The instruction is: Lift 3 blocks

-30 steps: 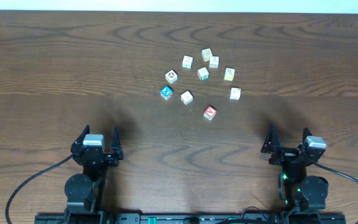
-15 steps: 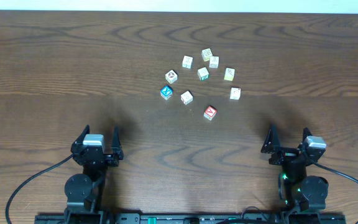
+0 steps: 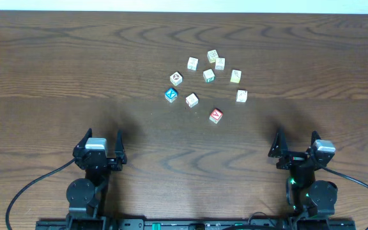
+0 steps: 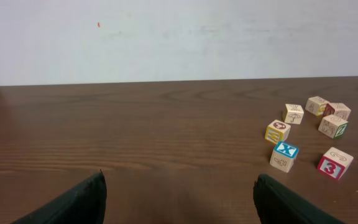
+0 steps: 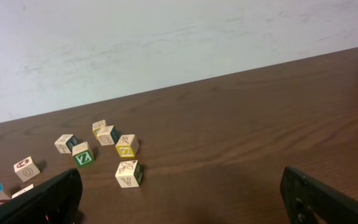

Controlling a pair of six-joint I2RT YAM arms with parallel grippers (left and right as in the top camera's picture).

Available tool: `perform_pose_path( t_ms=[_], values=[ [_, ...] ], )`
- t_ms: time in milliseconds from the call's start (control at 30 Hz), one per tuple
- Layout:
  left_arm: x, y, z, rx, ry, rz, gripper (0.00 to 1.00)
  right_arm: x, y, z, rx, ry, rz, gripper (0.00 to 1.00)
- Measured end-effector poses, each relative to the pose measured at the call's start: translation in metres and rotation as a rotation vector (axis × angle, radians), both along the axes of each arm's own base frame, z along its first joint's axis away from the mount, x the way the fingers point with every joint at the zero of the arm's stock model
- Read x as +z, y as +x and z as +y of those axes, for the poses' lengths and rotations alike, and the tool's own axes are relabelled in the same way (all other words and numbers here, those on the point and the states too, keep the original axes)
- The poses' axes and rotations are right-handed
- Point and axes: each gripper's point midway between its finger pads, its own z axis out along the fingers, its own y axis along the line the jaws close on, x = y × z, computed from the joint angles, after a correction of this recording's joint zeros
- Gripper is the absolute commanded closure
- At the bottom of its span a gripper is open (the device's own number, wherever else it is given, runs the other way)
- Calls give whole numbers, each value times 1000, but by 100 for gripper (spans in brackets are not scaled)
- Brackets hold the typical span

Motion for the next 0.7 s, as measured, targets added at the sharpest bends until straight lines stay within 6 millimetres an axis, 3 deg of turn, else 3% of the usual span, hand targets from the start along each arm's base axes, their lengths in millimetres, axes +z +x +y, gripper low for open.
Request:
perform_pose_path(
  t_ms=[700],
  values=[
    [0,0,0,0,0,0,24,0,0,0,2,-17,0,1]
  ],
)
